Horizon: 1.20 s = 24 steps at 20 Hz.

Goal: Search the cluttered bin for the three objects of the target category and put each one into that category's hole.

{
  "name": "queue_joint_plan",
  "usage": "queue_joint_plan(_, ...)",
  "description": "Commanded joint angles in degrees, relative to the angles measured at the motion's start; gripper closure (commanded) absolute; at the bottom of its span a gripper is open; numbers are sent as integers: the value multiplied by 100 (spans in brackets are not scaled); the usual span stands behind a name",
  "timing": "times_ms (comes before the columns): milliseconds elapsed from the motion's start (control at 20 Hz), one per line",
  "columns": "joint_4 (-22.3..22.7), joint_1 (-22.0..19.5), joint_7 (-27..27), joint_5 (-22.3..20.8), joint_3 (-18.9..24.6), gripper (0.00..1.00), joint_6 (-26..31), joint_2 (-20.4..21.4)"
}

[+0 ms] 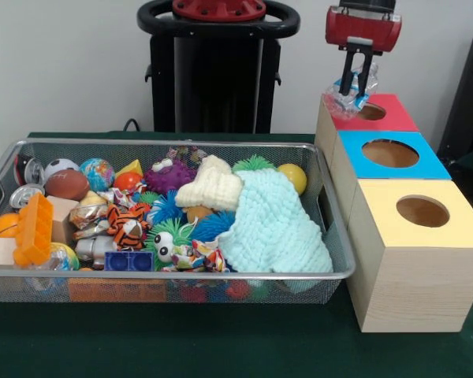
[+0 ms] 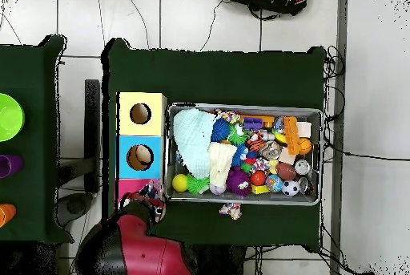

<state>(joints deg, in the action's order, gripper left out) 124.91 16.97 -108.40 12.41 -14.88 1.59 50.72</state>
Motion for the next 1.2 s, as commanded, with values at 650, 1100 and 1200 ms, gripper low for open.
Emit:
queue_joint_plan(650, -1681, 1438, -1886, 1519, -1217, 100, 1817, -1044)
queue_joint_plan(1100, -2235, 843, -1479, 1531, -945, 100, 1986, -1257)
queue_joint_plan(1200, -2358, 714, -1433, 1513, -885, 100, 2061, -1295)
